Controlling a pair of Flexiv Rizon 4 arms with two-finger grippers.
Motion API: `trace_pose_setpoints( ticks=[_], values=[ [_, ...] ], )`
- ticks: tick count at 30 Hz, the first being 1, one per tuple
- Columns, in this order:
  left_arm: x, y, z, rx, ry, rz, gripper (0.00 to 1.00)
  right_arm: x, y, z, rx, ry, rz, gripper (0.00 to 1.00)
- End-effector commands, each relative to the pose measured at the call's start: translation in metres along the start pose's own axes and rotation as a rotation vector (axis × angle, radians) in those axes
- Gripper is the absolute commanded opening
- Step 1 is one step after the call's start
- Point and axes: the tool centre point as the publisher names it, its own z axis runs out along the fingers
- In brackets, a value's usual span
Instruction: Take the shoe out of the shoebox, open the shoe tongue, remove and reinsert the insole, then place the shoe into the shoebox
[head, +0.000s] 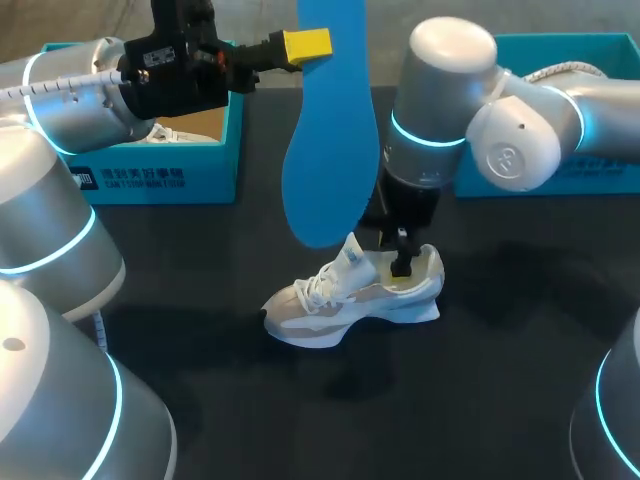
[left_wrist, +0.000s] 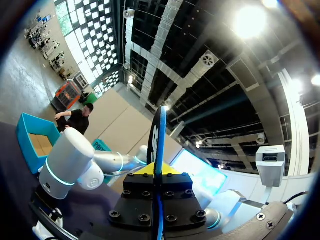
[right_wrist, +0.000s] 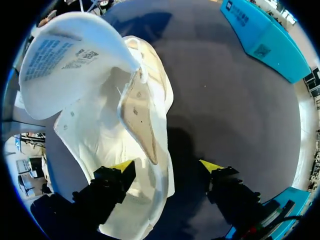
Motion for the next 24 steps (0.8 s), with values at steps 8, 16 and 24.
trace_pose_setpoints(
  ticks=[8,16,24],
  values=[
    [-0.001,0.0001,0.0011,0.002,0.002,0.001,0.0,0.0039,-0.0059,0.0109,0.027,0.026,0.022,0.0],
    [-0.001,0.0001,0.0011,0.002,0.002,0.001,0.0,0.0039,-0.0059,0.0109,0.027,0.026,0.022,0.0],
    [-0.001,0.0001,0.0011,0.002,0.002,0.001,0.0,0.0063,-0.0051,0.0078,0.019,0.033,0.043,0.0]
  ],
)
